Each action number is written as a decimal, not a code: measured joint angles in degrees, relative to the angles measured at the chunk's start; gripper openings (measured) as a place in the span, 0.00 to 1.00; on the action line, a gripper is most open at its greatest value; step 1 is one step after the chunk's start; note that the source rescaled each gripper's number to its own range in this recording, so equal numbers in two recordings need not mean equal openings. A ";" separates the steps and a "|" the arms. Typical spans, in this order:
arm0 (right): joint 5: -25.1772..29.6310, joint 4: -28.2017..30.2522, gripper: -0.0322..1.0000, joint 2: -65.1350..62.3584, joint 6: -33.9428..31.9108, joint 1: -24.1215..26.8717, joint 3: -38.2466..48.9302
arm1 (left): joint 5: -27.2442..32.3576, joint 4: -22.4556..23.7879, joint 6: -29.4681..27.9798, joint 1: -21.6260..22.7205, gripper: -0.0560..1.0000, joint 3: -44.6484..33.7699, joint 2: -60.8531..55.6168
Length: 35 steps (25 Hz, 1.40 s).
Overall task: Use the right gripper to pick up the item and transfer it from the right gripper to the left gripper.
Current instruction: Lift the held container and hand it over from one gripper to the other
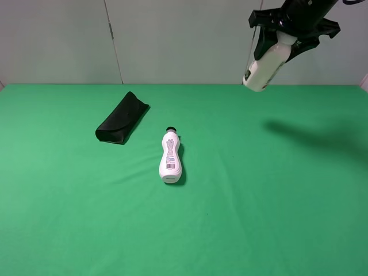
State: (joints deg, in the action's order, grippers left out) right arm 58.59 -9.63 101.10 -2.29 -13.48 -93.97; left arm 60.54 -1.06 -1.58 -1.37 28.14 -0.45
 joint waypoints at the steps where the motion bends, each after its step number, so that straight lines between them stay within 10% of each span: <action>1: -0.70 -1.82 0.06 -1.17 1.12 0.00 1.55 | 0.00 0.00 0.00 0.00 1.00 0.00 0.00; 17: -11.30 -37.76 0.06 -10.76 35.33 0.00 23.41 | 0.00 0.00 0.00 0.00 1.00 0.00 0.00; 35: -10.67 -53.12 0.06 -10.80 49.07 0.00 24.00 | 0.00 0.00 0.00 0.00 1.00 0.00 0.00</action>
State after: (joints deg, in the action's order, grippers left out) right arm 47.92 -62.75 90.30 46.78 -13.48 -69.97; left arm 60.54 -1.06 -1.58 -1.37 28.14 -0.45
